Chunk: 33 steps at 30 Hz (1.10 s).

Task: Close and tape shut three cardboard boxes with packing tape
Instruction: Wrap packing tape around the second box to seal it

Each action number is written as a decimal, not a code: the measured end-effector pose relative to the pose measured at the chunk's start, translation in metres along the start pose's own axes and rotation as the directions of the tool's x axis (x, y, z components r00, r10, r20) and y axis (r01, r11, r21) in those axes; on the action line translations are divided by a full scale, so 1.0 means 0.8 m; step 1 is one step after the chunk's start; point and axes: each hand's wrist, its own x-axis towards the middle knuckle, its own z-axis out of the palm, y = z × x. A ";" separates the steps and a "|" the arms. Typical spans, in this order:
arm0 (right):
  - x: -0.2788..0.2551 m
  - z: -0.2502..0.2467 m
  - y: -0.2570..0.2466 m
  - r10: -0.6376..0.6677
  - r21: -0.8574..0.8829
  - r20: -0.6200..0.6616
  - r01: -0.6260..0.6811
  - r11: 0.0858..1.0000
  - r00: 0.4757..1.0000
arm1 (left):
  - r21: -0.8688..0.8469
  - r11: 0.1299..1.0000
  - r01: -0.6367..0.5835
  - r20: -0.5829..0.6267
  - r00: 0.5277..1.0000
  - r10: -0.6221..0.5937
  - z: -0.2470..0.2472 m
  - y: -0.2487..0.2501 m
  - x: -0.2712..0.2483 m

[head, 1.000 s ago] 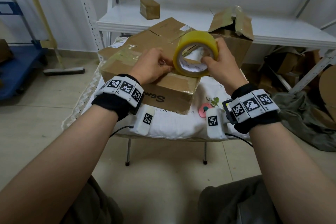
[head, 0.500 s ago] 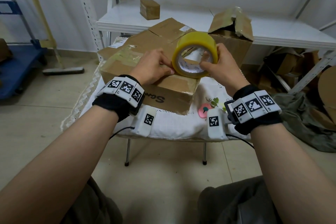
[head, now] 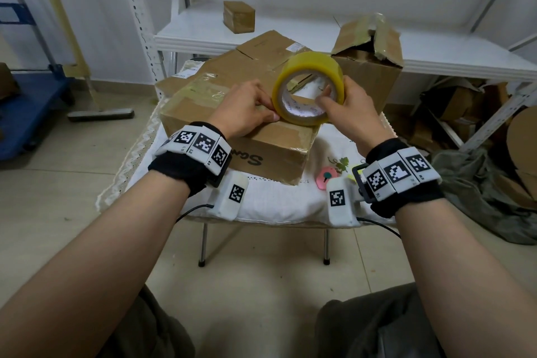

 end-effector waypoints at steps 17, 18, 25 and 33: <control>-0.012 -0.013 -0.014 -0.065 -0.026 -0.076 0.063 0.998 0.995 | -0.040 0.999 0.012 -0.001 1.000 -0.012 -0.003 0.001 -0.002; -0.013 -0.014 -0.014 -0.064 -0.026 -0.073 0.063 0.998 0.995 | -0.044 0.999 0.013 0.002 1.000 -0.013 -0.004 0.001 -0.003; -0.011 -0.015 -0.016 -0.085 -0.026 -0.075 0.083 0.996 0.994 | -0.074 0.997 0.009 0.024 1.000 -0.007 -0.008 0.005 -0.006; -0.011 -0.013 -0.018 -0.065 -0.011 -0.082 0.064 0.998 0.995 | -0.049 0.999 0.011 0.018 1.000 -0.010 -0.007 0.004 -0.006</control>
